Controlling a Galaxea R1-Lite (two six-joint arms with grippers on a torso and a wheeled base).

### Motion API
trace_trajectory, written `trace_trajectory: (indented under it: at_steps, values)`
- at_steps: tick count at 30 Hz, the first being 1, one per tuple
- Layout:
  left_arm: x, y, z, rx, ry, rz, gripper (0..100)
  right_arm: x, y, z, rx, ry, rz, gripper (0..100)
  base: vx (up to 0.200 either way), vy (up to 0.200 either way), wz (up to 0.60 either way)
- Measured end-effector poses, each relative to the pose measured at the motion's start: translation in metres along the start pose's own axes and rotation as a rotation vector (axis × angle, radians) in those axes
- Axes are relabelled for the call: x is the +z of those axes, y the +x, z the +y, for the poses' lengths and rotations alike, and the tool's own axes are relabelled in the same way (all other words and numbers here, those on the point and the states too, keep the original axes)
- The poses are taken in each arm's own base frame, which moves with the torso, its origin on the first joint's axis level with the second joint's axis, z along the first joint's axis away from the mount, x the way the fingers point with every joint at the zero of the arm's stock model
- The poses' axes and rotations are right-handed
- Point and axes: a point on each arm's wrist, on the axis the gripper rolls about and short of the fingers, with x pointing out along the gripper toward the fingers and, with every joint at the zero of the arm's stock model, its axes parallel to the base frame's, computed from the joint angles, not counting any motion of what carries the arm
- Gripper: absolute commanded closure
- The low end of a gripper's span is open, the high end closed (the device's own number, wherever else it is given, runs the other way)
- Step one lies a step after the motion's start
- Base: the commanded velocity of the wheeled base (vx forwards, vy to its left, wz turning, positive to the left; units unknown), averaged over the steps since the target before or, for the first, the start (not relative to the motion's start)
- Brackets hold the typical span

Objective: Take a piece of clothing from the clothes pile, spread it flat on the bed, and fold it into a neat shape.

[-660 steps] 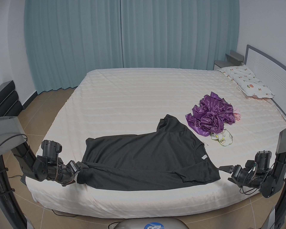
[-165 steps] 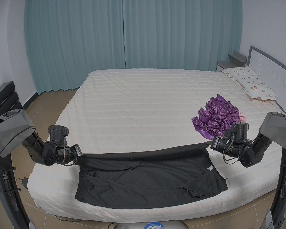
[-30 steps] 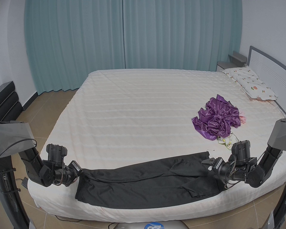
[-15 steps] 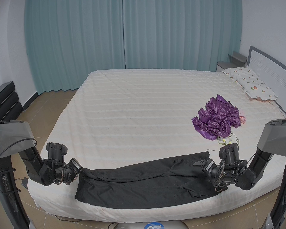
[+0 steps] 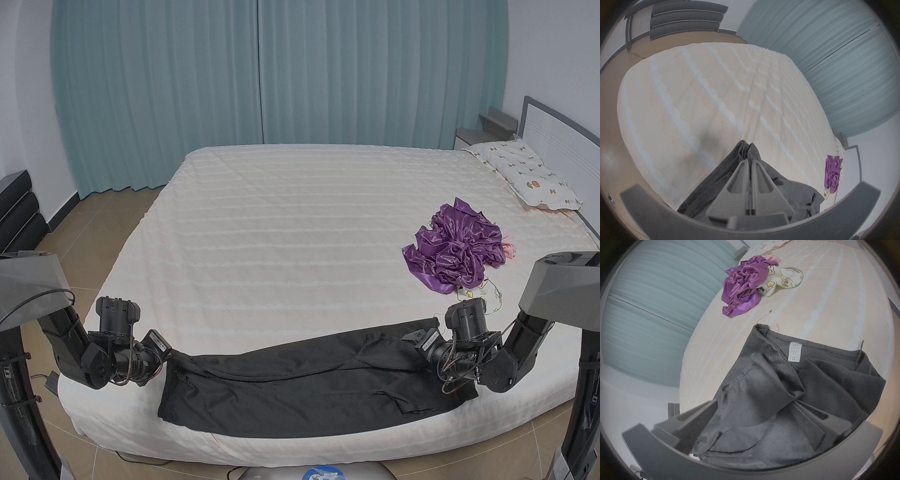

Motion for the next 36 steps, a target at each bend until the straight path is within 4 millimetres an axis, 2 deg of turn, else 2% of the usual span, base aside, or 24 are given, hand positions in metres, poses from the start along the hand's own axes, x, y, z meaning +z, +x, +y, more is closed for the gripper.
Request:
trace_trajectory:
  at_steps: [11, 17, 24, 28, 33, 36]
  values:
    - [0.007, 0.002, -0.008, -0.021, 0.014, -0.056, 100, 0.006, -0.003, 0.003, 0.009, -0.002, -0.019, 100, 0.000, 0.000, 0.00]
    - [0.018, 0.004, -0.021, -0.053, 0.048, -0.100, 100, 0.022, -0.008, 0.015, 0.059, 0.013, -0.066, 100, 0.000, 0.000, 0.00]
    - [0.038, 0.009, -0.044, -0.054, 0.089, -0.224, 100, 0.051, -0.007, 0.042, 0.172, 0.038, -0.157, 100, 0.000, 0.000, 0.00]
    - [0.044, 0.011, -0.050, -0.057, 0.081, -0.270, 100, 0.062, -0.008, 0.053, 0.233, 0.024, -0.204, 100, 0.000, 0.000, 0.00]
    - [0.039, 0.014, -0.044, -0.036, 0.085, -0.254, 100, 0.057, -0.008, 0.044, 0.206, -0.019, -0.184, 100, 0.000, 0.000, 0.00]
    - [0.034, 0.015, -0.037, -0.011, 0.093, -0.235, 100, 0.049, -0.007, 0.032, 0.163, -0.050, -0.158, 100, 0.000, 0.000, 0.00]
